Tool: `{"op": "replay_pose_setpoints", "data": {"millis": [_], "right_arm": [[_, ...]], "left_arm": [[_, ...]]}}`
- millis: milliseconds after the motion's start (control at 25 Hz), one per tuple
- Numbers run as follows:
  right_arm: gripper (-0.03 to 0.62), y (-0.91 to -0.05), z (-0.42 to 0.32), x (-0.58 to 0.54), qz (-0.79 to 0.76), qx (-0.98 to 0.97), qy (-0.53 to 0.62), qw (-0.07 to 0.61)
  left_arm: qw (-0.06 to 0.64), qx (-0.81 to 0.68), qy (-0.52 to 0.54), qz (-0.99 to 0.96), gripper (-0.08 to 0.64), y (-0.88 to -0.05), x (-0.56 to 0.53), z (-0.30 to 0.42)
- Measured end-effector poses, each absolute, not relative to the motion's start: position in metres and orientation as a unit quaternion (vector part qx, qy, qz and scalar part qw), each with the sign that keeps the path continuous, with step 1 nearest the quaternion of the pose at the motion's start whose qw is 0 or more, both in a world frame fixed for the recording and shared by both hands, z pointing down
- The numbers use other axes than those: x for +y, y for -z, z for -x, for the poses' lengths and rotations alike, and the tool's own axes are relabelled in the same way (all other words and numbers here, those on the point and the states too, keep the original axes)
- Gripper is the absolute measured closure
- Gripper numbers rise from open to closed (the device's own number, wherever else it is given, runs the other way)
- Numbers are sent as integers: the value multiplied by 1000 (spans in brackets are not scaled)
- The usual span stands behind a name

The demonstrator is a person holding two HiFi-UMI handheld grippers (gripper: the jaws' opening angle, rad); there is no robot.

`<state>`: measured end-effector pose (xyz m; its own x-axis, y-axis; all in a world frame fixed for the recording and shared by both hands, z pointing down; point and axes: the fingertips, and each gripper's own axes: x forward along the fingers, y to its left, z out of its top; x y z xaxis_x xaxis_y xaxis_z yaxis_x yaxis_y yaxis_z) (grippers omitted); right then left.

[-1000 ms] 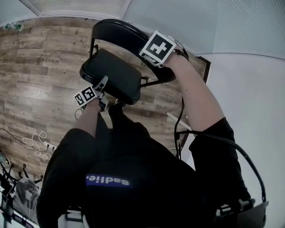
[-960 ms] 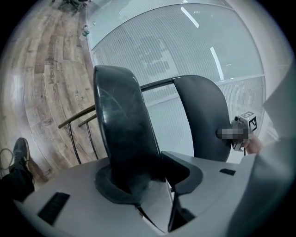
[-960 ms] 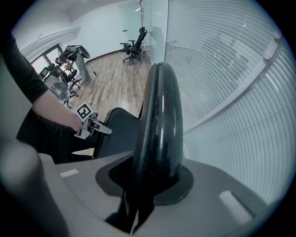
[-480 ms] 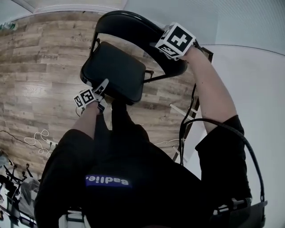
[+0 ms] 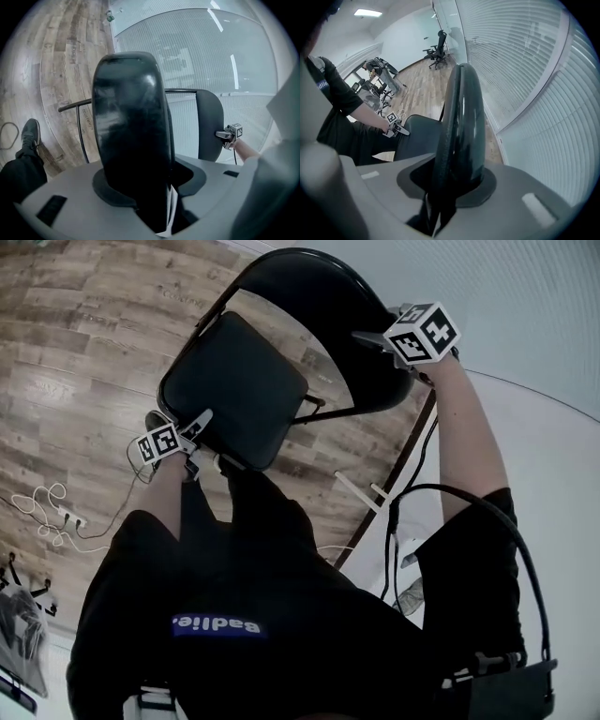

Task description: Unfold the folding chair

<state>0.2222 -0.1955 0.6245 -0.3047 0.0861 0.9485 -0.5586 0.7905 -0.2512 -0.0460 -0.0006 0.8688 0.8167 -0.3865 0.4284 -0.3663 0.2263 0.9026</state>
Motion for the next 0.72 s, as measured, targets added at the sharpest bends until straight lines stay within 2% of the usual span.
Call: {"op": "replay_pose_setpoints", "data": {"millis": [320, 720], "right_arm": [[489, -659, -234, -201, -141, -765, -308, 548], [480, -711, -231, -194, -122, -774, -327, 528]], "left_arm": [[716, -313, 7, -623, 342, -917, 23, 68], [724, -328, 4, -607, 252, -988, 59, 102]]}}
